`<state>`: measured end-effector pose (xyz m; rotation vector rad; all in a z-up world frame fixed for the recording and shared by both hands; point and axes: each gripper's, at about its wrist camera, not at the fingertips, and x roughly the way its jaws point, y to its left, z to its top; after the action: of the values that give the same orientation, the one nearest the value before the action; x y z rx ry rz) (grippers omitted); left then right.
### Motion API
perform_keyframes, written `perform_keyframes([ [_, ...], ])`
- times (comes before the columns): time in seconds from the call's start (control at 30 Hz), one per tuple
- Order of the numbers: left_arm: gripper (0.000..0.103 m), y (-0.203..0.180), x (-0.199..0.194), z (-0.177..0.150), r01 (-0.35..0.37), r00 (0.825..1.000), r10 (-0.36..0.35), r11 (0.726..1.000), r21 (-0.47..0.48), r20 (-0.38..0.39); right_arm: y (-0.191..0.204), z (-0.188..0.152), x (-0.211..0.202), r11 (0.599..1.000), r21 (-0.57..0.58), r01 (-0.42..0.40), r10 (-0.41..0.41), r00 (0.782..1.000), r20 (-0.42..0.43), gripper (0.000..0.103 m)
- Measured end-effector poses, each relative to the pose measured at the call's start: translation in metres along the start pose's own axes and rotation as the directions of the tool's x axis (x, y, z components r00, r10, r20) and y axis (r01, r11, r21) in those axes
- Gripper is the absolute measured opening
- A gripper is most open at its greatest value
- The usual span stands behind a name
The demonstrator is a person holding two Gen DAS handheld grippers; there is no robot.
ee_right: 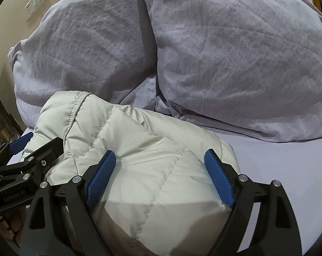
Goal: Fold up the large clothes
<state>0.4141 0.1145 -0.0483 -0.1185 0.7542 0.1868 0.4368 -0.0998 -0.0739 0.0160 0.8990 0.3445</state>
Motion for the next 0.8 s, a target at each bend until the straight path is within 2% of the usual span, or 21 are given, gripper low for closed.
perform_keyframes([
  [0.8,0.098,0.0027,-0.0014,-0.0021,0.003,1.000,-0.002,1.000,-0.008,0.012,-0.0047,-0.0011,0.0057,1.000,0.011,-0.010,0.010,1.000,-0.001,0.089],
])
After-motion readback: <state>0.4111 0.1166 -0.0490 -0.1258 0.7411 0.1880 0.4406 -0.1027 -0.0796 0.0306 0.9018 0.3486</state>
